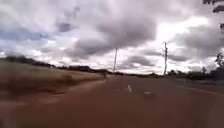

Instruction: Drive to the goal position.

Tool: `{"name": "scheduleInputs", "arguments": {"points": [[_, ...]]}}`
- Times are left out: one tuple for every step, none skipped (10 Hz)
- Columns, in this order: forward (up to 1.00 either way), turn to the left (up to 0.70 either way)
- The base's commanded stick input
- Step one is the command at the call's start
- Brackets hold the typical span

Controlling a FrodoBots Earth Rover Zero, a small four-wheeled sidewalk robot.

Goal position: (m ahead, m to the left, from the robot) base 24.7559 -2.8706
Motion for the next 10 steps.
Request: {"name": "scheduleInputs", "arguments": {"points": [[1.0,0.04],[1.0,0.04],[1.0,0.02],[1.0,-0.05],[1.0,-0.07],[1.0,-0.04],[1.0,-0.01],[1.0,0.02],[1.0,0.04],[1.0,0.04]]}}
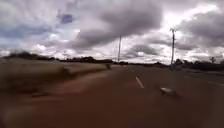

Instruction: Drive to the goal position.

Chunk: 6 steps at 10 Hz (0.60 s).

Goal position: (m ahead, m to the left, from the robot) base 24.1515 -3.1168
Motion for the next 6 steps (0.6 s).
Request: {"name": "scheduleInputs", "arguments": {"points": [[1.0,-0.3],[1.0,-0.19],[1.0,-0.08],[1.0,0.03],[1.0,-0.14],[1.0,-0.35]]}}
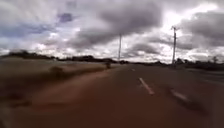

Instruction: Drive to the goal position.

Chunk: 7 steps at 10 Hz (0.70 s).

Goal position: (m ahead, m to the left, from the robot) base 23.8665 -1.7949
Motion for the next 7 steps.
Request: {"name": "scheduleInputs", "arguments": {"points": [[1.0,-0.16],[1.0,0.03],[1.0,-0.19],[1.0,-0.36],[1.0,-0.36],[1.0,-0.36],[1.0,-0.36]]}}
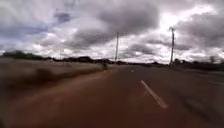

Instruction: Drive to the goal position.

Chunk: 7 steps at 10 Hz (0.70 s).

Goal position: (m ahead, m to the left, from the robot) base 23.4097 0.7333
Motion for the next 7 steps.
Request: {"name": "scheduleInputs", "arguments": {"points": [[1.0,-0.3],[1.0,-0.08],[1.0,-0.26],[1.0,-0.05],[1.0,-0.08],[1.0,-0.29],[1.0,-0.32]]}}
